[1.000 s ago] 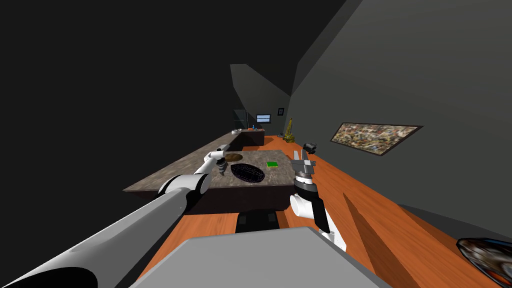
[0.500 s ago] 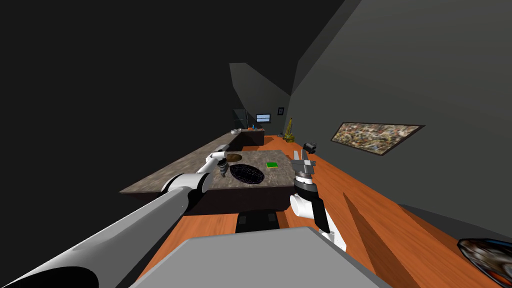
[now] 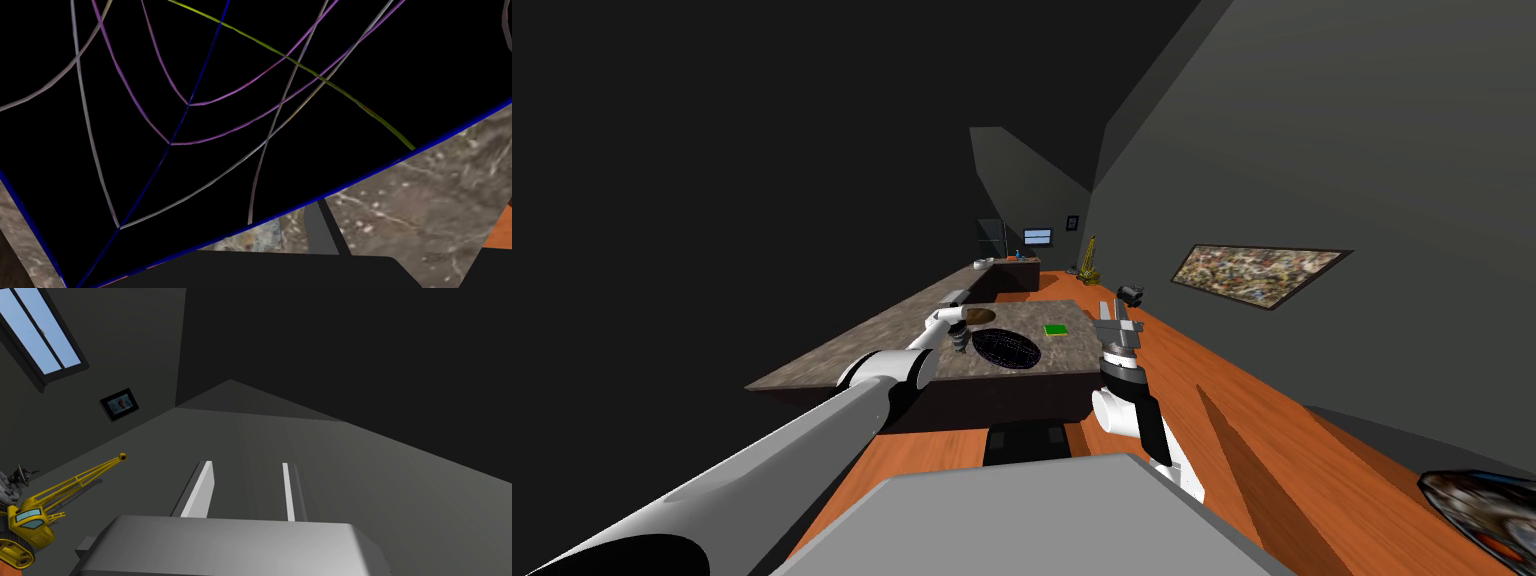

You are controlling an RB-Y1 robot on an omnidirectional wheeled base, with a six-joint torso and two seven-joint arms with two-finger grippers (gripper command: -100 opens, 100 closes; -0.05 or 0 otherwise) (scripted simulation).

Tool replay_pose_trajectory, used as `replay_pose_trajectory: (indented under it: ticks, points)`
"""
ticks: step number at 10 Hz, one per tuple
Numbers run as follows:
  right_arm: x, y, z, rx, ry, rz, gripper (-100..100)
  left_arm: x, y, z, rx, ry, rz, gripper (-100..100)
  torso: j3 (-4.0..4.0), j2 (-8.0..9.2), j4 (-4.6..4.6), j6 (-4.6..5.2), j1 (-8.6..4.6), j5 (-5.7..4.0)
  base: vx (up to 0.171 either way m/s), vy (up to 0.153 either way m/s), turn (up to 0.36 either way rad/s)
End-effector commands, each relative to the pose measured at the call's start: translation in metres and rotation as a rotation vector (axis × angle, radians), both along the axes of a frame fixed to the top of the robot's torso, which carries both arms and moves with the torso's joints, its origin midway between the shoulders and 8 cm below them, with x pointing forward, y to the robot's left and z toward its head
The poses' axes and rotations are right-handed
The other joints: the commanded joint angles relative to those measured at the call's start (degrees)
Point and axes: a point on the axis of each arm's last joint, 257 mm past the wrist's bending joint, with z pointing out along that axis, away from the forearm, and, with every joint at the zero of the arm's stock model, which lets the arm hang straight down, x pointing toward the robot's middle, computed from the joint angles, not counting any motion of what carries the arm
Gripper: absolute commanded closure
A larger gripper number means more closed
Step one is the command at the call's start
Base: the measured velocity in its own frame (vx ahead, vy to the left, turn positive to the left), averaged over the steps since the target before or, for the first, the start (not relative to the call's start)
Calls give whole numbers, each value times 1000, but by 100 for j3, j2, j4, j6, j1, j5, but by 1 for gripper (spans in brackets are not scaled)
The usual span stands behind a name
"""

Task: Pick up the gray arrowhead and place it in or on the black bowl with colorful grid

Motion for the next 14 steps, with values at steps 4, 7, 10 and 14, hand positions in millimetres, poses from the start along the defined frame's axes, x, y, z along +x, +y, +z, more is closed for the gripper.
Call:
replay_pose_trajectory:
  ticks: [4,7,10,14]
  points:
    - [0,0,0,0,0,0,0,0,0,0,0,-1,0,100,-1,-1,-2,1,0,1,0,0,0]
    - [0,0,0,0,0,0,0,4,2,17,0,2,-2,100,1,2,1,-1,-3,-1,-6,-8,25]
    - [0,0,0,0,0,0,0,5,3,21,0,-1,-3,100,3,4,2,-2,-3,-2,-3,-5,13]
    - [0,0,0,0,0,0,0,24,-2,53,-51,-56,10,100,22,35,11,-4,6,-1,-60,14,8]
